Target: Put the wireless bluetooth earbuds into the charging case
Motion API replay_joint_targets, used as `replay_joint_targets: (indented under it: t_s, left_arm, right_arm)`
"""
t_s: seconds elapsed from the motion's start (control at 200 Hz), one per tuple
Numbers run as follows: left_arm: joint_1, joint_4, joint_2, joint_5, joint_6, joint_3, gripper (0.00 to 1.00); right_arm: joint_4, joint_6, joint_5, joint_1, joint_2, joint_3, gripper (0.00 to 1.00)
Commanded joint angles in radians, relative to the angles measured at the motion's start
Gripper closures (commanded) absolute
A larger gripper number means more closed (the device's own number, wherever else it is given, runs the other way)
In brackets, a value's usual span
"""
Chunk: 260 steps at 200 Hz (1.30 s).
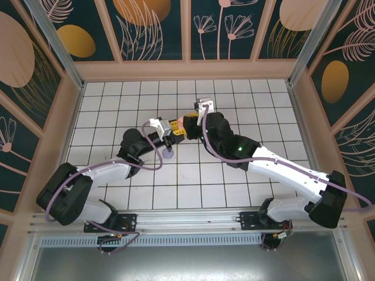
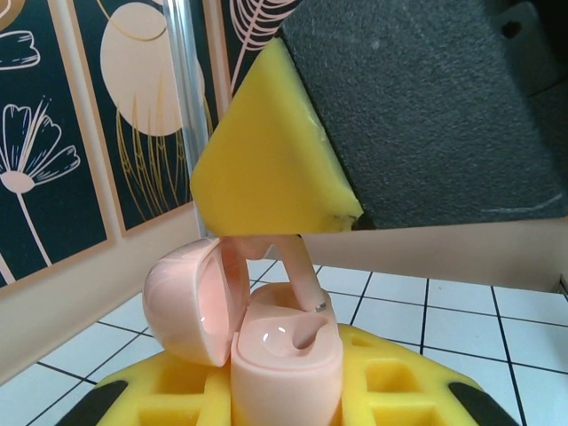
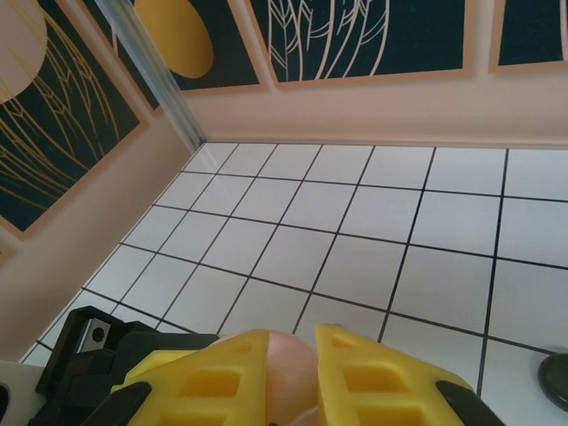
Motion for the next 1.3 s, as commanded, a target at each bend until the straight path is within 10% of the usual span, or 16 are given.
replay_joint_targets:
  t_s: [0.0,0.991,1.296]
  left_arm:
    - [-0.01,0.073,-0.024,0.015,-0.017,0.052,1.0]
    - [-0.01,0.052,-0.026,0.003,-0.017,0.061,1.0]
    - [-0.01,0.066,-0.014,-0.001,-0.033,0.046,1.0]
  right_arm:
    - [-0.041,-0.018,0.014,0.025,0.023,-0.033,0.83]
    - [-0.011,-0.12,-0.095,0.071,0.002,-0.051,0.8]
    - [-0.081,-0.014,-0.009,0.033,0.033,0.076,0.54]
